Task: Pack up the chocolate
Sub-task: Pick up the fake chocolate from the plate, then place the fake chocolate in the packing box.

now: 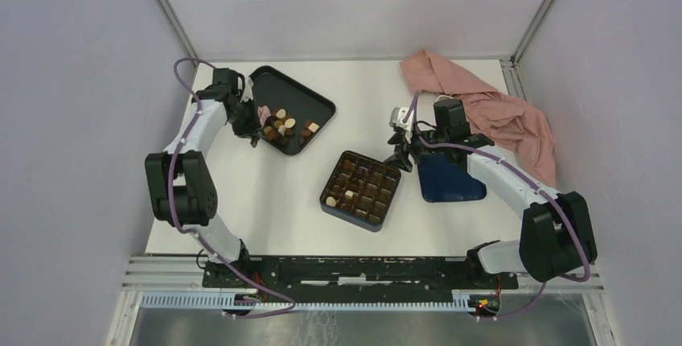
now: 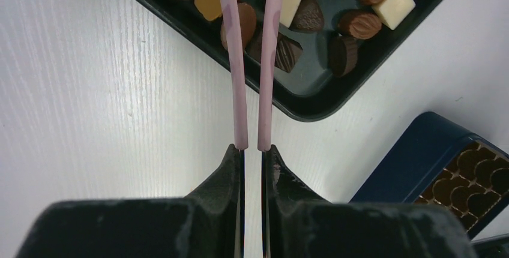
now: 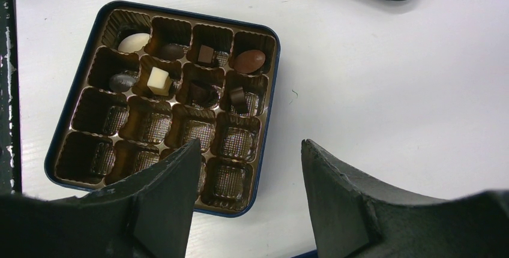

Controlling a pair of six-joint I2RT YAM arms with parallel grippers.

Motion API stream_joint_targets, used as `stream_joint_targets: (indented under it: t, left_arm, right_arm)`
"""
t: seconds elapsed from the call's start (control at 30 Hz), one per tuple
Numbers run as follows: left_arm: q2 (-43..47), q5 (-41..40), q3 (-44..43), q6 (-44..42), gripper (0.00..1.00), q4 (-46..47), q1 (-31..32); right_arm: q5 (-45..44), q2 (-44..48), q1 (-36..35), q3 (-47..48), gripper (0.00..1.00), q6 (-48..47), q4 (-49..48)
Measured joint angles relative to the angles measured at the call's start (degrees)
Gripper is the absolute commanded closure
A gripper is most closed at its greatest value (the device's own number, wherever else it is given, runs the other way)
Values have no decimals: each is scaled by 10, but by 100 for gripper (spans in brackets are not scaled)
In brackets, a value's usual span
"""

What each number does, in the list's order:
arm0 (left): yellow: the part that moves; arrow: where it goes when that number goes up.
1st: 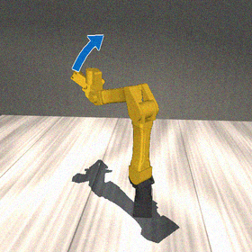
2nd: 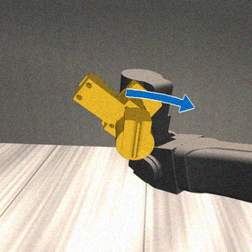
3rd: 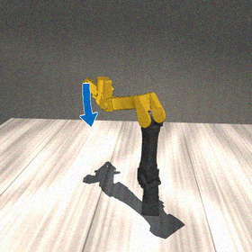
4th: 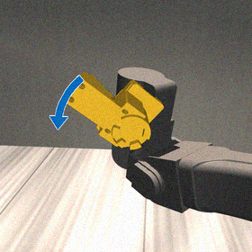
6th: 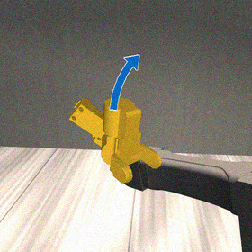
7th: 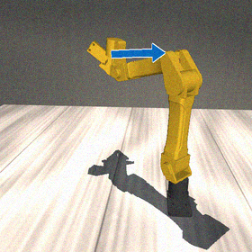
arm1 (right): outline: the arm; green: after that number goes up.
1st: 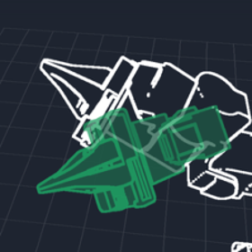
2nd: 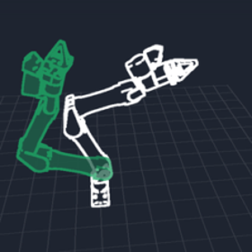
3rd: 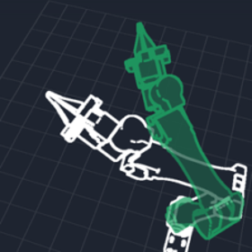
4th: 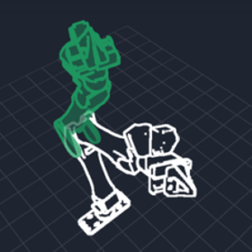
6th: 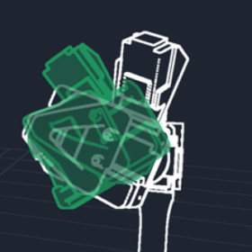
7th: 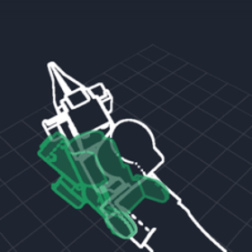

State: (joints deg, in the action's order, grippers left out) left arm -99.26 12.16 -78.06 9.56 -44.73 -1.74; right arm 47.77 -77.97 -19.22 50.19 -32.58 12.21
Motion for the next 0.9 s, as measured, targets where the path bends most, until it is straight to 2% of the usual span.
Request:
stream_joint_targets:
  t: [0.33, 0.5, 0.67, 0.83, 0.9]
  left_arm:
    - [161, 62, 121, 1, 98, 40, 5]
    - [265, 123, 202, 30, 98, 79, 44]
    - [346, 163, 274, 91, 98, 150, 143]
    - [378, 150, 325, 169, 98, 232, 291]
    - [379, 138, 334, 191, 98, 254, 327]
  right_arm:
    - [21, 1, 0, 0, 32, -23, 5]
    - [31, 19, 8, -5, 31, -47, 3]
    - [51, 24, 26, -20, 31, -97, 4]
    - [61, 24, 46, -28, 31, -128, 6]
    - [60, 25, 53, -28, 31, -131, 6]
